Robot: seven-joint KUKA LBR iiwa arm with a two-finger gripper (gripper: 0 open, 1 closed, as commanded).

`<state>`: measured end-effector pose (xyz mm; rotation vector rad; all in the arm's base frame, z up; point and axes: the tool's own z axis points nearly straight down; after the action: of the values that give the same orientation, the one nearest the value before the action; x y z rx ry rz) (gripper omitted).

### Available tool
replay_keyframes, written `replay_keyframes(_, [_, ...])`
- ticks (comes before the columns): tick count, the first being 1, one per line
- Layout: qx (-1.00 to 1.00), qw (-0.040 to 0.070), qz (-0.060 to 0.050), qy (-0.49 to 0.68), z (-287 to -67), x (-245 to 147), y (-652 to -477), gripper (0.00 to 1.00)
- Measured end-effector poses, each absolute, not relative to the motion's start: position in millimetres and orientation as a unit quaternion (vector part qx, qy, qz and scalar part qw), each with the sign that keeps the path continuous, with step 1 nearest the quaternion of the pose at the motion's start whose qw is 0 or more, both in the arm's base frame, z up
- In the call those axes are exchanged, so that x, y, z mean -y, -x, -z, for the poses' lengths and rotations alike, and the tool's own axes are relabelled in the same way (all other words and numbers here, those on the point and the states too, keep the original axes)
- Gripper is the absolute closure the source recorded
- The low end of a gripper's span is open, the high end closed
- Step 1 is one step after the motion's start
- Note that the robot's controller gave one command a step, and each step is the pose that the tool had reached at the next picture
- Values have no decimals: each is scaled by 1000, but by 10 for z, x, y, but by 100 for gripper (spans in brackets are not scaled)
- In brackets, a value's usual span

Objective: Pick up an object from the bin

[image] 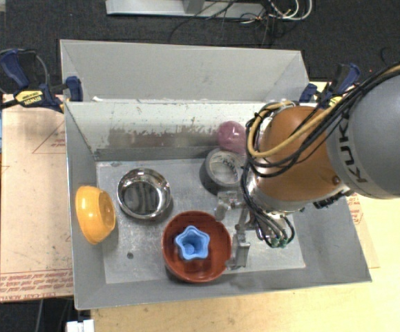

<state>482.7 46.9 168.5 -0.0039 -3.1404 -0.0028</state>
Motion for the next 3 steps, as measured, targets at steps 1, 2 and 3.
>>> replay_keyframes(1, [1000,1,1,1,-1685,-470,-4827,0])
replay_keyframes(2, [995,-1,3,-99,-1866,-1176,-4915,0])
replay_keyframes(3, [1000,1,1,-6,-1261,-759,-4842,0])
